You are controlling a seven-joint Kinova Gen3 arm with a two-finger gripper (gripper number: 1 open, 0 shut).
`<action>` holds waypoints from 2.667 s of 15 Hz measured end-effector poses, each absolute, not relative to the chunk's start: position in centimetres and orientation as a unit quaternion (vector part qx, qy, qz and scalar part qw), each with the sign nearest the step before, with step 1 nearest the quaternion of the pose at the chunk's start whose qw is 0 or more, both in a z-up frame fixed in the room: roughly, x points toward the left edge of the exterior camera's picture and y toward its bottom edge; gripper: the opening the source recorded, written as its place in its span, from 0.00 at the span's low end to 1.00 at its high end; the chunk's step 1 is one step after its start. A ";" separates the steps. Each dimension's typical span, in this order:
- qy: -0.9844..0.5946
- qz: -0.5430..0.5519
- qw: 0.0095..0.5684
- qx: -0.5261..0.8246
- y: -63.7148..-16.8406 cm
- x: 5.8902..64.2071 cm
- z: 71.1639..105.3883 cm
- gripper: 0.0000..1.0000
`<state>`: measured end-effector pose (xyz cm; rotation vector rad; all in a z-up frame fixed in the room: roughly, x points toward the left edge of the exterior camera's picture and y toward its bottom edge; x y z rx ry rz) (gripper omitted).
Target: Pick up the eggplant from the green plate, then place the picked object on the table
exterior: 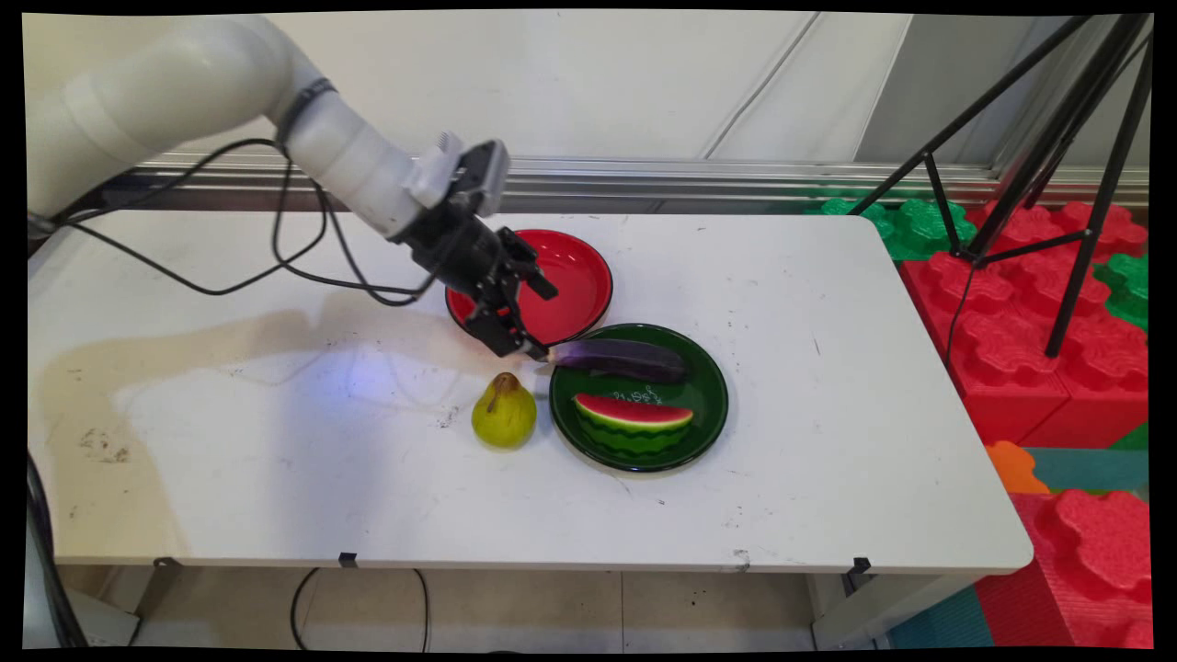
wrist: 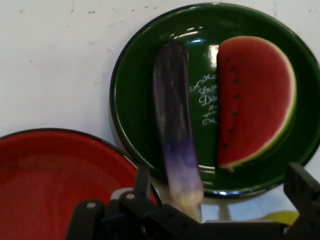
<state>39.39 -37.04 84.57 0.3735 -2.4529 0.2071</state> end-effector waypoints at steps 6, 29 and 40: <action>-0.941 0.072 0.302 0.135 -40.1 36.3 81.6 1.00; -0.948 0.052 0.288 0.122 -43.4 32.2 77.6 0.00; -0.943 0.075 0.299 0.126 -42.9 33.2 80.3 0.00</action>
